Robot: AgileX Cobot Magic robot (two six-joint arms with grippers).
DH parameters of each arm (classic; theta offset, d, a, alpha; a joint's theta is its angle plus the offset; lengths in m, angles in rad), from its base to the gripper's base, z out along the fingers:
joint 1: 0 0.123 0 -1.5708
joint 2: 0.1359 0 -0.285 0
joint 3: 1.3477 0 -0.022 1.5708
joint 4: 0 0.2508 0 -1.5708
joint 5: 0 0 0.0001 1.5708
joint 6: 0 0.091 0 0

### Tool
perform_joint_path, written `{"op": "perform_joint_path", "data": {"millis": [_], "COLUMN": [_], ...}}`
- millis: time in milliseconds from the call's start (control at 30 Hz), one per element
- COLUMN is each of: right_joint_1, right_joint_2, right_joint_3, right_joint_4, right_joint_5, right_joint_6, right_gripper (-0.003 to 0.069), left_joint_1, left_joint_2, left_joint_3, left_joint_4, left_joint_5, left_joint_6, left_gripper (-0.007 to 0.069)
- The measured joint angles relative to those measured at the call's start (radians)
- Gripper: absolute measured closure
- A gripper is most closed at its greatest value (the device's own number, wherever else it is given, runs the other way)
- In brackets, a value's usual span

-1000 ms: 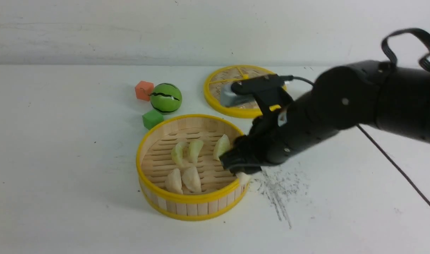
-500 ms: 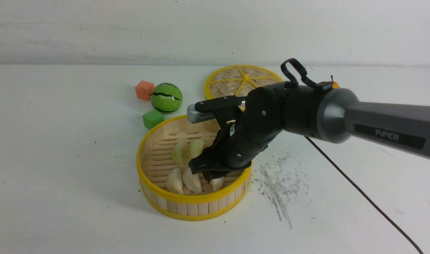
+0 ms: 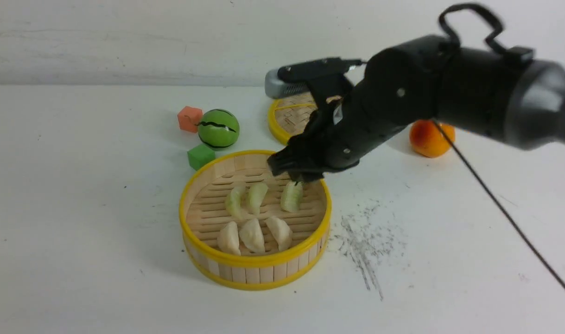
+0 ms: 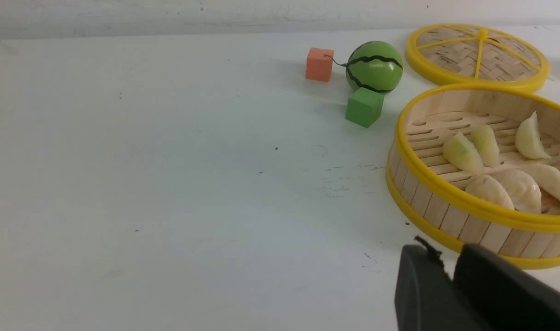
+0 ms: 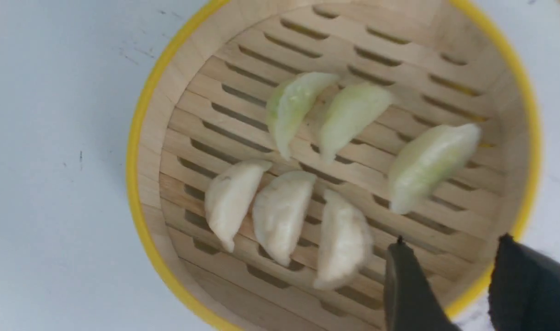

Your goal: Put the dumplings into the steamer on the white table.

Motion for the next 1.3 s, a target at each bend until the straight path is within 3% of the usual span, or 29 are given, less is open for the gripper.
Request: {"op": "perform_joint_path", "data": {"millis": [233,400,700,867,1300], "right_joint_1": [-0.001,-0.001,-0.001,-0.001,-0.06], "right_joint_2": [-0.276,-0.577,-1.001,-1.079,-1.233], "right_joint_3": [0.041,0.272,0.941,1.208,1.589], "right_joint_4": [-0.176,-0.197,-0.205,-0.208,-0.139], "right_joint_5": [0.175,0.084,-0.47,-0.696,-0.91], "right_joint_6": [-0.011,-0.037,0.084,0.15,0.173], "right_gripper": [0.0582,0.0672,0.0679,0.0678,0.0676], "left_joint_1": [0.0,0.0,0.0,0.0,0.0], "left_joint_2": [0.0,0.0,0.0,0.0,0.0], "left_joint_3": [0.0,0.0,0.0,0.0,0.0], "left_joint_4": [0.0,0.0,0.0,0.0,0.002], "left_joint_5": [0.0,0.0,0.0,0.0,0.0], "left_joint_6": [0.0,0.0,0.0,0.0,0.0], "left_gripper": [0.0512,0.0508,0.0502,0.0502,0.0491]}}
